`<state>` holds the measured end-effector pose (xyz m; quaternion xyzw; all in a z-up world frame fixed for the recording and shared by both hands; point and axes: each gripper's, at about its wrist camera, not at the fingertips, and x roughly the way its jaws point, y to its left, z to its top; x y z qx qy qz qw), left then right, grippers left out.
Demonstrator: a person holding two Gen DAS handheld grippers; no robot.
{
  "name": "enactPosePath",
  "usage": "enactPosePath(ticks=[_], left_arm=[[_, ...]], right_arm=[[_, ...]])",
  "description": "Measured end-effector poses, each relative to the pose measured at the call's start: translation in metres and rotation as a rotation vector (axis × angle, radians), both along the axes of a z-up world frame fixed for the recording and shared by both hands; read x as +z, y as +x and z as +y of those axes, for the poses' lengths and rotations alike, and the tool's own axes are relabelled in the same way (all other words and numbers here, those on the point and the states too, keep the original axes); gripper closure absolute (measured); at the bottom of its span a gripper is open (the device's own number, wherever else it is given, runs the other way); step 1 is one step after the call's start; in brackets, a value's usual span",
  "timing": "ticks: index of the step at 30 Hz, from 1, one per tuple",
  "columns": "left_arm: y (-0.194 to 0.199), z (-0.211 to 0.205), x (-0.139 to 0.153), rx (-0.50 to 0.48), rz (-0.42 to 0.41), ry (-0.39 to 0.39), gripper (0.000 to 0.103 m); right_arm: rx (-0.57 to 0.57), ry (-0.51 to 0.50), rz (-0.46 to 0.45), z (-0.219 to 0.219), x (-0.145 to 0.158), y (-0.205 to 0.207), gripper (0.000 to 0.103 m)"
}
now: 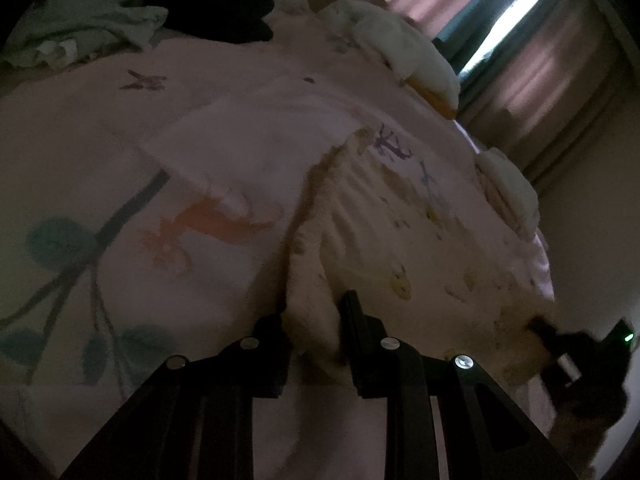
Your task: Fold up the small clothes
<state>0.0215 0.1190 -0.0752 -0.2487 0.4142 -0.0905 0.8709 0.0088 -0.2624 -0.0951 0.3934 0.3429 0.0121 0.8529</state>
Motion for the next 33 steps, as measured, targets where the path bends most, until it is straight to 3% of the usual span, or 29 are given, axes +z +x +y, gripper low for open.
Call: enactPosePath(ticks=[4, 8, 10, 14, 17, 20, 24, 27, 30, 33], left_arm=[[-0.002, 0.009, 0.008, 0.06, -0.034, 0.074, 0.078], [0.0, 0.023, 0.002, 0.073, 0.005, -0.002, 0.078], [0.001, 0.028, 0.0, 0.078, 0.012, -0.018, 0.078], [-0.001, 0.026, 0.001, 0.08, 0.017, 0.016, 0.078], [-0.004, 0.027, 0.004, 0.077, 0.011, 0.043, 0.078], [-0.005, 0.031, 0.002, 0.105, 0.012, 0.057, 0.078], [-0.002, 0.04, 0.003, 0.182, 0.016, 0.111, 0.078], [-0.006, 0.049, 0.003, 0.197, 0.014, 0.07, 0.078], [-0.008, 0.052, 0.001, 0.228, 0.014, 0.128, 0.078], [-0.007, 0.056, -0.001, 0.233, 0.022, 0.095, 0.078]], right_arm=[[0.109, -0.07, -0.075, 0.046, 0.04, 0.02, 0.093], [0.327, -0.062, -0.144, 0.117, 0.055, 0.047, 0.093], [0.435, -0.103, -0.12, 0.16, 0.048, 0.062, 0.093], [0.593, -0.239, 0.025, 0.227, 0.0, 0.077, 0.092], [0.589, -0.271, 0.023, 0.237, -0.011, 0.078, 0.092], [0.599, -0.235, 0.045, 0.232, -0.006, 0.082, 0.088], [0.626, -0.176, 0.052, 0.226, -0.003, 0.07, 0.074], [0.69, -0.158, 0.024, 0.236, 0.002, 0.056, 0.069], [0.813, -0.132, 0.013, 0.255, 0.002, 0.038, 0.069], [0.852, -0.218, 0.012, 0.268, 0.004, 0.028, 0.07]])
